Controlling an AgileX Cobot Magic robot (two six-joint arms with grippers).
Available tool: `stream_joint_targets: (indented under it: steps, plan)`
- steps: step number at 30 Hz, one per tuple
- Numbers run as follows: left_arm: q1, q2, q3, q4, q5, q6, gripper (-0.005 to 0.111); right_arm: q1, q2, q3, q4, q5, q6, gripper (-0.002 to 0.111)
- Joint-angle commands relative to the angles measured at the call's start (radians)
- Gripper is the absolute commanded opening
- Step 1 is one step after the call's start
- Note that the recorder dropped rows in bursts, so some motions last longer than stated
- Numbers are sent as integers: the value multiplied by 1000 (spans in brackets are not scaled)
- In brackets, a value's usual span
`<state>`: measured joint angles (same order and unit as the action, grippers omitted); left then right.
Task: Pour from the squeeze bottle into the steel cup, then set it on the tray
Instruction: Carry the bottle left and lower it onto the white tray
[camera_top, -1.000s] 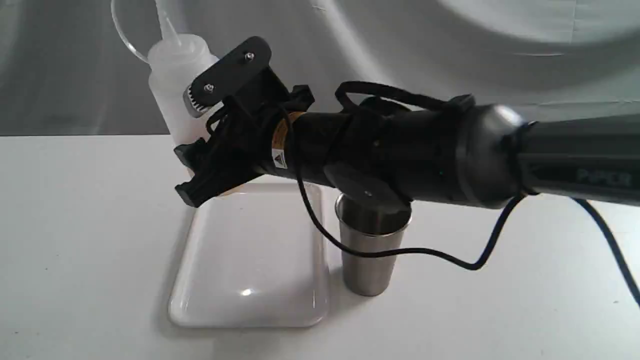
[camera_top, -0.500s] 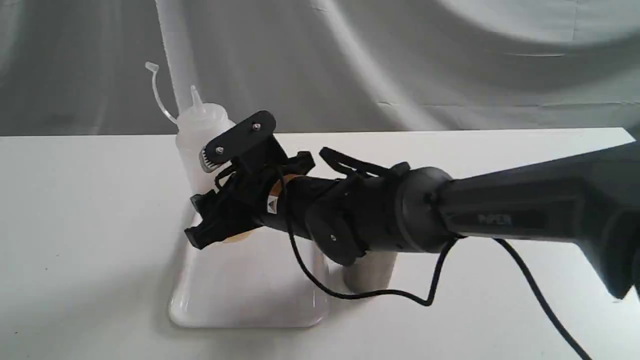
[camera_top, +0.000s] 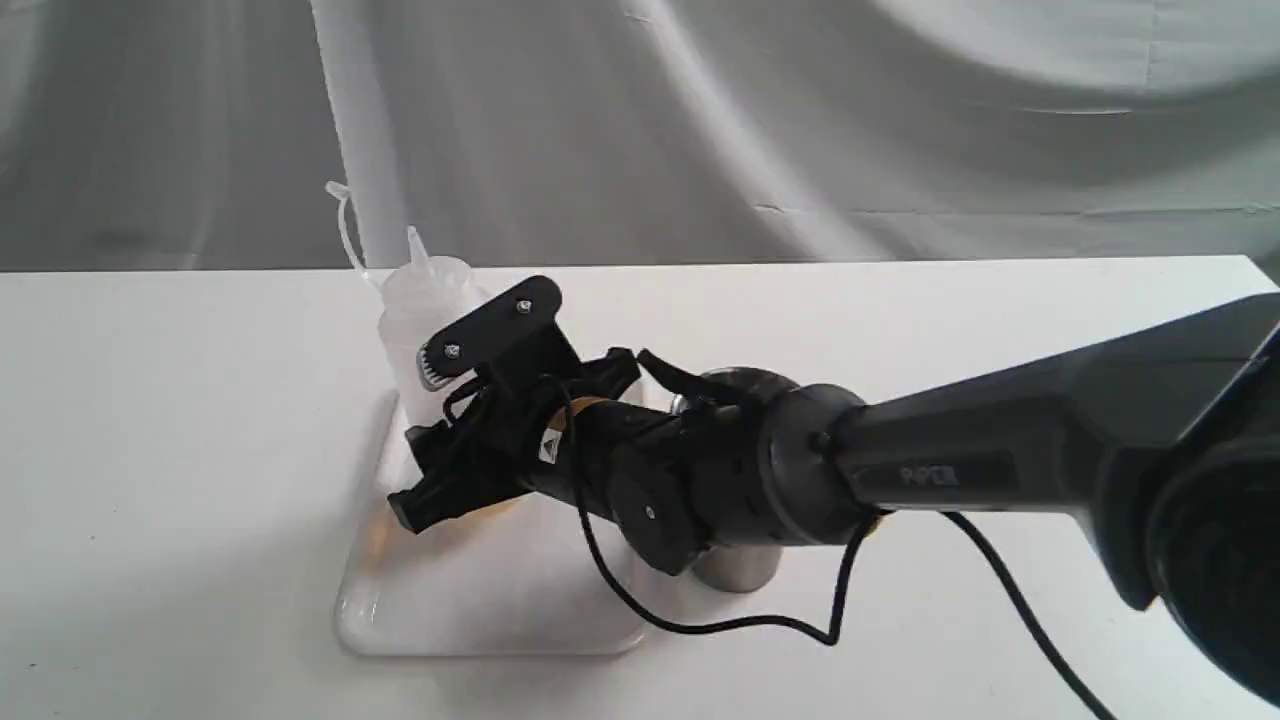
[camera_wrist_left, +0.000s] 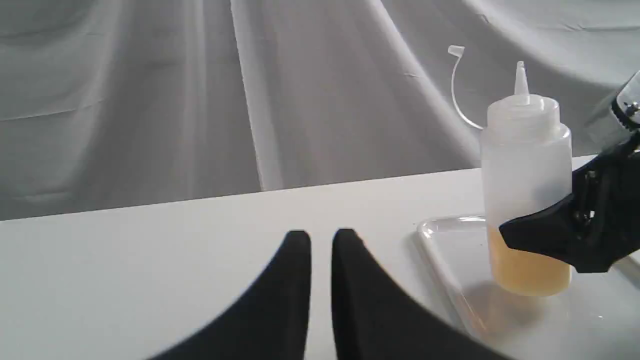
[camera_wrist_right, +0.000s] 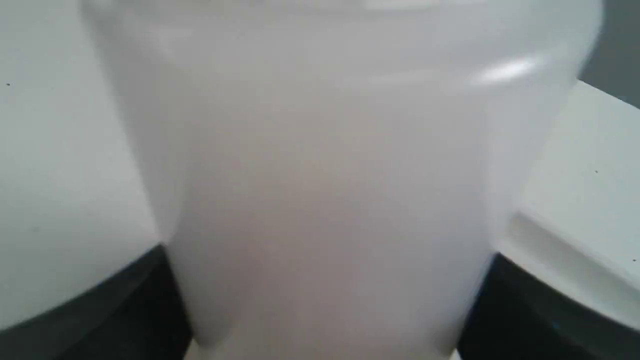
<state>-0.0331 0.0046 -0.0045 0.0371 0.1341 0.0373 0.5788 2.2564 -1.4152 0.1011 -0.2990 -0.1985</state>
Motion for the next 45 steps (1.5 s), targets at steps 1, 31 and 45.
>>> stream_joint_targets:
  steps: [1, 31, 45]
  plan:
    - [-5, -5, 4, 3, -2, -3, 8, -1, -15, -12, 4, -66, -14, 40]
    - [-5, -5, 4, 3, -2, -3, 8, -1, -15, 83, 34, -157, -41, 40]
    - [-5, -5, 4, 3, -2, -5, 8, -1, -15, 83, 41, -157, -41, 83]
